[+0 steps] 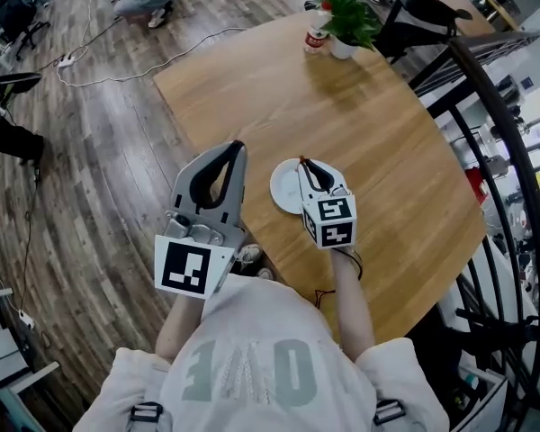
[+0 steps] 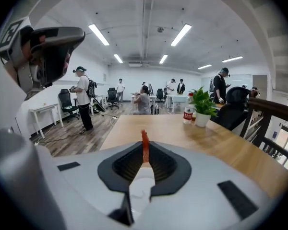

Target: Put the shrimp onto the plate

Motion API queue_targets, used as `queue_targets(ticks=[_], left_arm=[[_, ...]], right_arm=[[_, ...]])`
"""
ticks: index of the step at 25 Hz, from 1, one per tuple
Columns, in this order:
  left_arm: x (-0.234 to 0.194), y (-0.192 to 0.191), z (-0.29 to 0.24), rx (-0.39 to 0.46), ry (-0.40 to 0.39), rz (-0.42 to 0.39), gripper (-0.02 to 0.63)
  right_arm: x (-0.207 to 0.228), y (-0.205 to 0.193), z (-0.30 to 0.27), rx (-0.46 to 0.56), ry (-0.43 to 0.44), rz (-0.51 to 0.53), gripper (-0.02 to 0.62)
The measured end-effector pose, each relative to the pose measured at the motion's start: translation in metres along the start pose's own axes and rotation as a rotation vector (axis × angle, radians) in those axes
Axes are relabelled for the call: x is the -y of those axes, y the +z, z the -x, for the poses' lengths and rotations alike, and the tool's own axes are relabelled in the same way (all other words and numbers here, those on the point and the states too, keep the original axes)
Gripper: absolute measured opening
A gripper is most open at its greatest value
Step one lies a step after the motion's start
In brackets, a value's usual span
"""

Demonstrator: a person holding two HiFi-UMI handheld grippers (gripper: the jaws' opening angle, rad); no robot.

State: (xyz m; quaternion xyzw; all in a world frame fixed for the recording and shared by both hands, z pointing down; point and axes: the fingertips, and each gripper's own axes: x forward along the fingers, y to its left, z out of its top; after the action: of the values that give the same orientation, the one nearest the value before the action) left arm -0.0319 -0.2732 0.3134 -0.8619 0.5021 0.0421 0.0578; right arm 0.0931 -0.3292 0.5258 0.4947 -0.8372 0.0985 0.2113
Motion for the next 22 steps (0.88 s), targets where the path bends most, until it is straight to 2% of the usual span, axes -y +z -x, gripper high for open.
queue_targets(ticks=[10, 22], left_arm=[[-0.007, 0.003, 0.016, -0.003, 0.049, -0.021, 0.009], [-0.009, 0.004, 0.027, -0.004, 0.074, -0.034, 0.009]], right_arm=[[-0.003, -0.084, -0.046, -0.247, 0.047, 0.021, 0.049], [-0.002, -0.115, -0.058, -0.383, 0.033, 0.065, 0.049]])
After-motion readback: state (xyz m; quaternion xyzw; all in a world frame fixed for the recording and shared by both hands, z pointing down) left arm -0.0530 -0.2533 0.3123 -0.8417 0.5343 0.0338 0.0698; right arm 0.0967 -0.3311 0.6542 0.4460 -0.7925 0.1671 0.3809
